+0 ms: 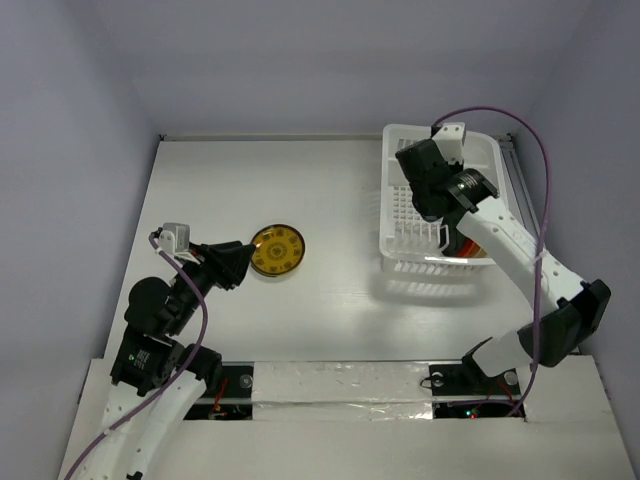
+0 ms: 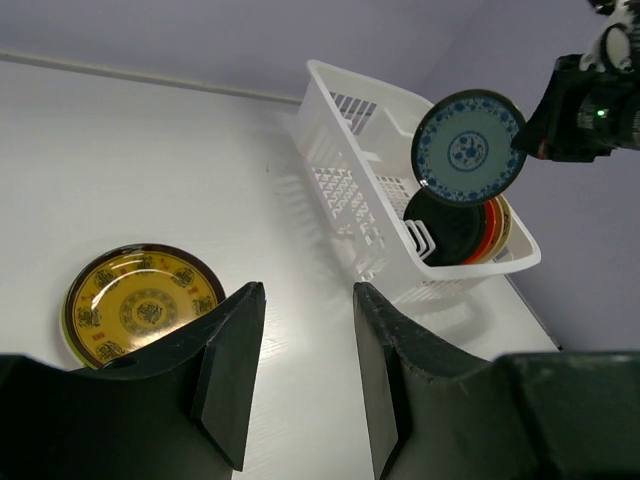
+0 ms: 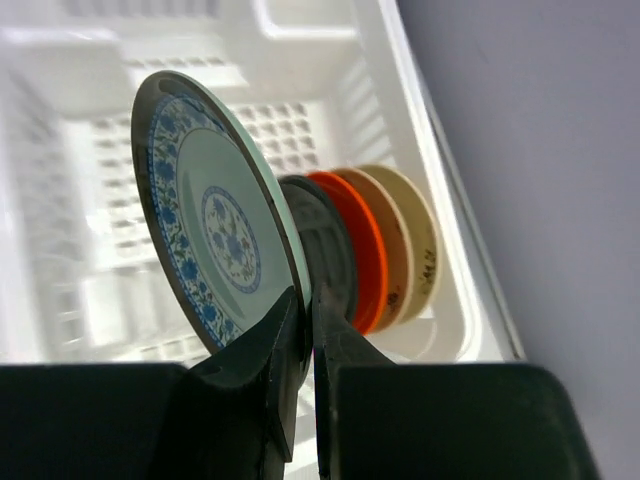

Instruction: Unload the plates from the dish rack

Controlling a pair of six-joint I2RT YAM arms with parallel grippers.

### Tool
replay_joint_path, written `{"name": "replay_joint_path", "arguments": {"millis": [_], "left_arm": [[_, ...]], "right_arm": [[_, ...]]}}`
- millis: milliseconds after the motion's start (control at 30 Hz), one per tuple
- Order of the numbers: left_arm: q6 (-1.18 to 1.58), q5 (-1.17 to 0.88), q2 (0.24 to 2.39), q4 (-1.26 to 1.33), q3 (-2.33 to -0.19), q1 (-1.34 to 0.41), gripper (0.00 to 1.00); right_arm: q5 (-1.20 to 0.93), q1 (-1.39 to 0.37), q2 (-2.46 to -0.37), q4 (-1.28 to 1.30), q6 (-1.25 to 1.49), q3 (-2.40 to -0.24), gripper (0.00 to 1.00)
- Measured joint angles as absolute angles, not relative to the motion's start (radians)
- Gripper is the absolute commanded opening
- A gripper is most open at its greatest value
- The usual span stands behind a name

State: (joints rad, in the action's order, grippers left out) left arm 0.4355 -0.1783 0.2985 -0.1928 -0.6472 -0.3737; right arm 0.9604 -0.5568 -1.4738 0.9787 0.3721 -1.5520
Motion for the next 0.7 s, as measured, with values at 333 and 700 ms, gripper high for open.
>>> {"name": "replay_joint_path", "arguments": {"millis": [333,700], "left_arm": [[0.435,-0.171,0.299,-0.193,-0.647,-0.374,0.38],[0.435,-0.159,0.305,-0.193,-0.647,-0.374,0.37]], "right_arm": [[0.688,-0.788,-1.413,0.620,0.424,-1.457,0.00],[0.230,-0.807,-1.748,0.212,0.616,-1.419,0.02]]}}
